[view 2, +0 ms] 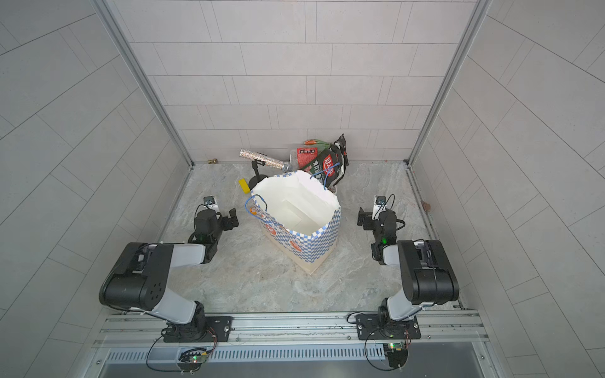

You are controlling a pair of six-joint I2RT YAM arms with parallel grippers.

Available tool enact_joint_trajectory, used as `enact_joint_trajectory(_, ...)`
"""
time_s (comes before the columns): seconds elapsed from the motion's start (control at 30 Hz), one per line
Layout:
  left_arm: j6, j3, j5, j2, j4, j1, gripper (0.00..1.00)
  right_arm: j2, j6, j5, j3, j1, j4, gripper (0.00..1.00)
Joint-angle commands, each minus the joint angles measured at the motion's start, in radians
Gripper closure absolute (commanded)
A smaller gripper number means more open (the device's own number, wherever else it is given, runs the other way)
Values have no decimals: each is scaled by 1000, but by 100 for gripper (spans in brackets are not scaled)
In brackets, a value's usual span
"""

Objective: Place the condiment packets inside the bag
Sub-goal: Adjust the storage box at the center of the board.

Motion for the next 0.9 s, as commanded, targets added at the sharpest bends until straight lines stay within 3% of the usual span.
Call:
enact_joint_trajectory(0.0, 13, -10, -1, -14, 12, -4, 0, -6, 7, 4, 0, 0, 3, 0)
enact_joint_trajectory(0.77, 11, -11, 27, -15, 16, 8, 0, -6, 7, 5, 1, -1, 3, 0)
enact_joint_trajectory(0.87, 10, -11, 27, -15, 16, 8, 0, -34, 24, 53, -12, 3, 17, 0)
